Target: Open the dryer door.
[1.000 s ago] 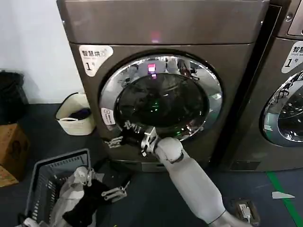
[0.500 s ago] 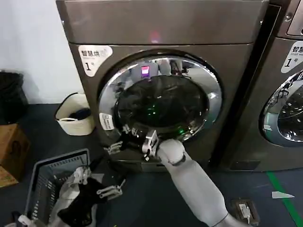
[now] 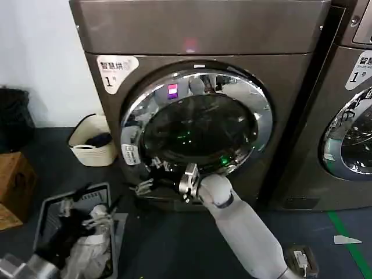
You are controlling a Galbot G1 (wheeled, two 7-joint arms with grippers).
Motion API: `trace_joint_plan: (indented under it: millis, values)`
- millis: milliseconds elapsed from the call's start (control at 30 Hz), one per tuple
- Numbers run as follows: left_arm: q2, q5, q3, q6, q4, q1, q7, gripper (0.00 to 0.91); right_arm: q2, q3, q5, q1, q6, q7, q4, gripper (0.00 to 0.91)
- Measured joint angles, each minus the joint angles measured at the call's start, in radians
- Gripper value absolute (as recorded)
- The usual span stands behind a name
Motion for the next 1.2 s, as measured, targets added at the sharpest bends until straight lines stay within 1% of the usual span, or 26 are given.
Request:
trace_joint_plan:
  millis: [233,667,933,1200]
  values:
    - [0.047,-0.039,-0.074,0.003,0.053,-0.043,-0.026,0.907,-0.027,0.002,0.034,-0.014,0.003,-0.056,0.030,0.907]
    - [0.125,-0.080,-0.086,-0.013,0.133,-0.094,-0.066,0.907,-0.079,0.020,0.099,-0.044,-0.004,-0.216,0.063,0.907]
    - [0.131,-0.111,-0.083,-0.001,0.120,-0.097,-0.072,0.907,-0.113,0.047,0.125,-0.064,0.005,-0.299,0.078,0.907]
    - [0.139,-0.106,-0.053,0.004,0.112,-0.113,-0.079,0.907,-0.148,0.070,0.117,-0.086,0.026,-0.354,0.086,0.907]
